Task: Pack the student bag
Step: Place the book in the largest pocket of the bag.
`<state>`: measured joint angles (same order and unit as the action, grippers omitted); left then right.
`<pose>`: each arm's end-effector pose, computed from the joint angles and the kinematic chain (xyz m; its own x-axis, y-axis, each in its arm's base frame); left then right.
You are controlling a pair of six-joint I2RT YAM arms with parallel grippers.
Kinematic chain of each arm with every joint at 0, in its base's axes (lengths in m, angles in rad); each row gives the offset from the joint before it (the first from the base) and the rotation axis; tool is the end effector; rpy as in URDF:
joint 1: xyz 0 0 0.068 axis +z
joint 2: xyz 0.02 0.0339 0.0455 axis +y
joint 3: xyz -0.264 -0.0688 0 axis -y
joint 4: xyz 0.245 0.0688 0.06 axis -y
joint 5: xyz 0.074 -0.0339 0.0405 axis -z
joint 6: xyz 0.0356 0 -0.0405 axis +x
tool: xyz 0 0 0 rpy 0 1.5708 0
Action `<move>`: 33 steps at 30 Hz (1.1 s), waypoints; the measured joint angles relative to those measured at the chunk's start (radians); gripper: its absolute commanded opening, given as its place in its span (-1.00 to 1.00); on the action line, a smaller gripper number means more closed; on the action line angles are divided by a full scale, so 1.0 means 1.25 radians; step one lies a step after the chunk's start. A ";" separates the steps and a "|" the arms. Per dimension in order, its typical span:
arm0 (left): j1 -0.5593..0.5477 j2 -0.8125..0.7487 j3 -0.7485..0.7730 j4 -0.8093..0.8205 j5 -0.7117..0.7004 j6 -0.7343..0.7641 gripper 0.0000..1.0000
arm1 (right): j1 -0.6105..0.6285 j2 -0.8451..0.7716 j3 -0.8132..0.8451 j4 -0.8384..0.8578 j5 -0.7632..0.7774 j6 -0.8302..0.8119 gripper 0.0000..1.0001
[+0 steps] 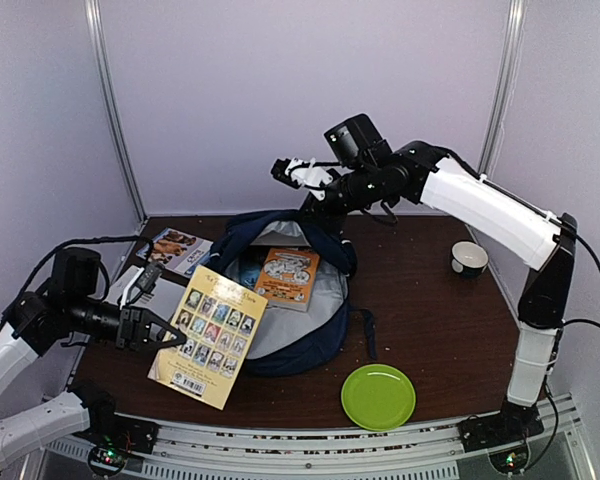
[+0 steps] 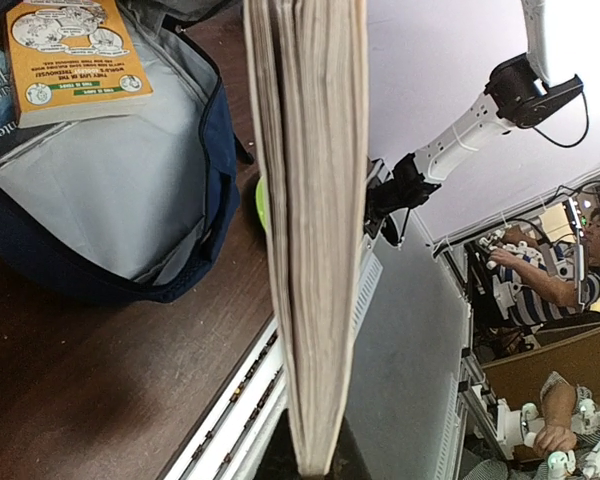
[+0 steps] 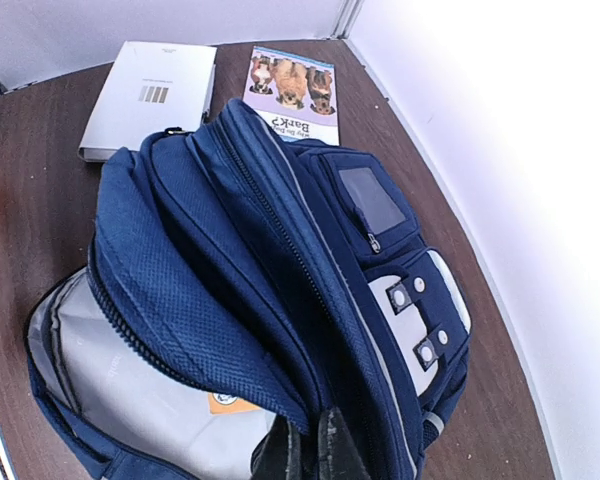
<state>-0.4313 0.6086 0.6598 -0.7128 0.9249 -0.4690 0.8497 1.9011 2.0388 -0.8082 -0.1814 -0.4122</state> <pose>0.0974 -0.0761 0.2783 -0.8703 0.1010 -0.4821 0.4828 0.3689 -0.7943 0.2761 0.3238 0.3886 -0.0425 -0.6452 -0.7628 -0.9267 0.3107 -0.2112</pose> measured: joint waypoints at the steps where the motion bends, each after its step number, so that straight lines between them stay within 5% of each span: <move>1: -0.002 0.006 -0.009 0.013 0.002 -0.001 -1.00 | -0.004 0.003 0.011 -0.007 0.000 0.002 -1.00; 7: -0.055 0.092 -0.067 0.142 -0.019 -0.041 -1.00 | -0.001 0.010 0.020 -0.039 0.000 0.022 -1.00; 18: -0.110 0.464 -0.113 0.622 -0.134 -0.206 -1.00 | 0.001 -0.002 -0.028 -0.024 -0.007 0.046 -1.00; 26: -0.110 0.783 0.037 0.901 -0.149 -0.315 -1.00 | -0.001 -0.024 -0.057 -0.009 -0.018 0.051 -1.00; 33: -0.076 0.957 0.179 1.008 -0.153 -0.406 -1.00 | -0.006 -0.060 -0.121 0.020 0.000 0.046 -1.00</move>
<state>-0.5262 1.8050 0.8829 0.5476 0.7338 -0.9764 0.8425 1.8267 1.8881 -0.7837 -0.1810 -0.3542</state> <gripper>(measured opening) 0.055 0.036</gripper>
